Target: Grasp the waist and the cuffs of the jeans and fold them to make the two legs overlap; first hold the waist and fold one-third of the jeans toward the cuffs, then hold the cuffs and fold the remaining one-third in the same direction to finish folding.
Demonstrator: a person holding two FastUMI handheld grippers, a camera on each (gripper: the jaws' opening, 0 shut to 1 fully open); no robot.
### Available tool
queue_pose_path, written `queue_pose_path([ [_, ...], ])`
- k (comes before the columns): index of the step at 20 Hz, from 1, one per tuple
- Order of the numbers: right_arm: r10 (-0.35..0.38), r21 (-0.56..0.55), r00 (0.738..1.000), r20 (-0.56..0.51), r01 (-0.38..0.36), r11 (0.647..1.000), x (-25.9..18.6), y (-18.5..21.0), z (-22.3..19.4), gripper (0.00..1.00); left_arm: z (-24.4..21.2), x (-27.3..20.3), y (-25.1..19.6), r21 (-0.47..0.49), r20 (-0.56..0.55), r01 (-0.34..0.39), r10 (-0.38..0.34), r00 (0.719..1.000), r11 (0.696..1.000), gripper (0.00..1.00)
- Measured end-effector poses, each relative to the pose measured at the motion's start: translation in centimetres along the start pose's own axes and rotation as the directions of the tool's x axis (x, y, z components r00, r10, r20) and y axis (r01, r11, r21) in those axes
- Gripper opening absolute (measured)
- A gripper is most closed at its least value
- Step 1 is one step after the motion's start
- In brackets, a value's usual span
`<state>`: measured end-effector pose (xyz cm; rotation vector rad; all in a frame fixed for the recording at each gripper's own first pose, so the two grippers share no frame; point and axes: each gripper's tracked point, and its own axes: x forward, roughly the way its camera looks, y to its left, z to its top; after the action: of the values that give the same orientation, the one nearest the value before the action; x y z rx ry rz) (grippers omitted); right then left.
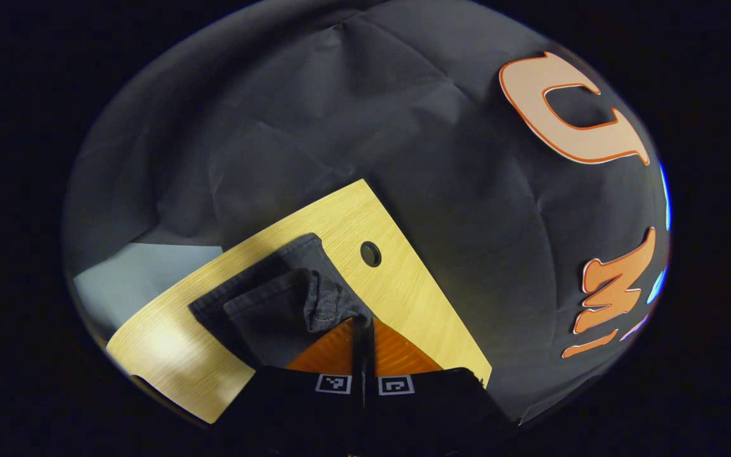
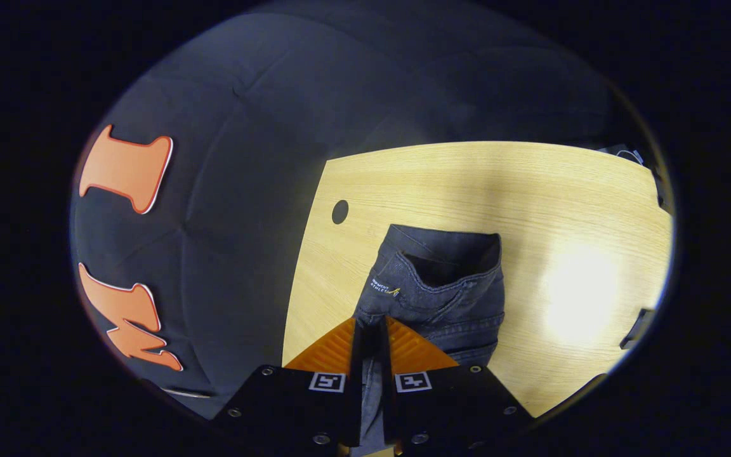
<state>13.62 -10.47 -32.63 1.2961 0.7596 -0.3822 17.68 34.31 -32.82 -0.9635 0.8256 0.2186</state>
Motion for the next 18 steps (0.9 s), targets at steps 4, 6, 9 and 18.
queue_pose_path([
  [4,-0.022,-0.002,0.999,-0.031,0.022,1.0,3.5,1.3,0.8,0.15,1.7,1.7,2.0,-0.018,0.009,-0.117,0.118,0.993,0.993,0.01],
  [6,-0.039,0.004,0.998,-0.057,0.039,0.999,6.1,1.8,0.8,0.15,1.6,2.6,2.4,-0.007,0.004,-0.155,0.155,0.988,0.988,0.01],
  [9,-0.087,-0.003,0.992,-0.091,0.087,0.996,9.9,1.8,0.6,0.15,1.3,4.7,3.5,0.033,-0.009,-0.233,0.233,0.972,0.972,0.01],
  [18,-0.079,-0.117,0.994,-0.079,0.07,0.991,10.3,4.0,2.1,0.63,5.2,5.4,0.1,0.13,0.142,-0.208,0.19,0.972,0.969,0.61],
])
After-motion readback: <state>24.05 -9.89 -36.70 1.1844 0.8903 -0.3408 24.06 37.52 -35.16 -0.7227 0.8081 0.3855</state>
